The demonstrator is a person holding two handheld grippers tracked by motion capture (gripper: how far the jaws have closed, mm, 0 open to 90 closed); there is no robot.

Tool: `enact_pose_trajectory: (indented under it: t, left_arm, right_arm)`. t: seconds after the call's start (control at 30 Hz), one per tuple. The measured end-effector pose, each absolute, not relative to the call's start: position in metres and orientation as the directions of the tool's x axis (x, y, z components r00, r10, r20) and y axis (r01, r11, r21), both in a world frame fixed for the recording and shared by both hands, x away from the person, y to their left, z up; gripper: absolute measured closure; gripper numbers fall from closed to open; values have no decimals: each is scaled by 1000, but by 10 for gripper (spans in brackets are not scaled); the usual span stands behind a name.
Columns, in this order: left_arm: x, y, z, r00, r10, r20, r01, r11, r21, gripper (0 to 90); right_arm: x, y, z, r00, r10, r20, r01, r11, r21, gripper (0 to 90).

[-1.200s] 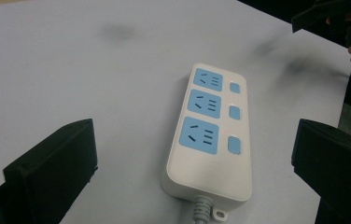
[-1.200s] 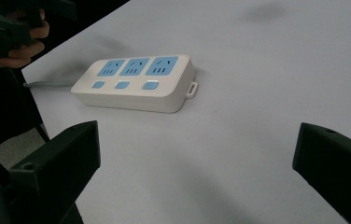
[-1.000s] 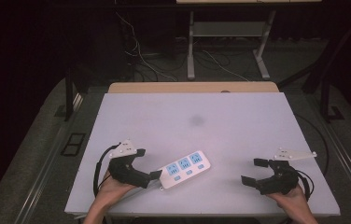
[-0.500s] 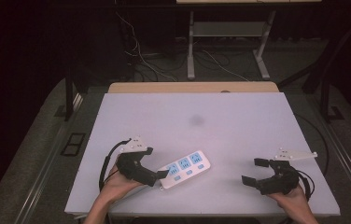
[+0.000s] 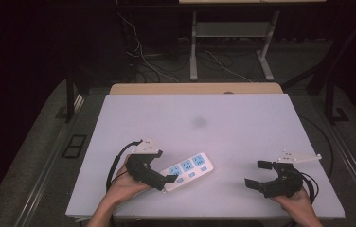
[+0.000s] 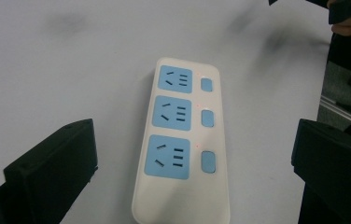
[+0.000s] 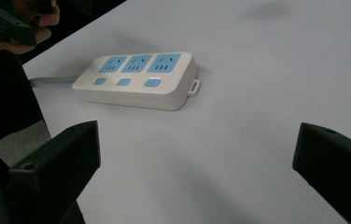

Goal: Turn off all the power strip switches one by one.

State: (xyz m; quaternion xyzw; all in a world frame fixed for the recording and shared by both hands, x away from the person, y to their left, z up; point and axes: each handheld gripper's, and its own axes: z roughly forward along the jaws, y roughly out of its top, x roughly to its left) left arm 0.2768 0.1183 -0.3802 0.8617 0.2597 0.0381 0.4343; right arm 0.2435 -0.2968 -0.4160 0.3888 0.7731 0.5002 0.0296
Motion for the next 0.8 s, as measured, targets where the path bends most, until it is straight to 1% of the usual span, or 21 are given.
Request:
enact_pose_trajectory:
  t: [0.27, 0.47, 0.6, 0.7, 0.8]
  left_arm:
    - [276, 108, -382, 884, 444, -147, 395, -543, 741, 1]
    - [277, 103, -384, 896, 423, -140, 387, -584, 714, 34]
    - [279, 102, -386, 904, 407, -128, 373, -606, 702, 95]
    - [279, 100, -387, 907, 404, -121, 368, -619, 694, 170]
    - [280, 100, -388, 911, 396, -113, 360, -632, 686, 269]
  right_arm:
    - [243, -296, -416, -700, 627, 342, 572, 206, 794, 4]
    - [244, -295, -417, -703, 627, 336, 569, 213, 795, 4]
    - [244, -294, -417, -704, 625, 336, 570, 217, 793, 4]
    - [244, -293, -417, -705, 625, 336, 571, 218, 791, 4]
    - [244, -293, -418, -707, 623, 335, 572, 223, 789, 5]
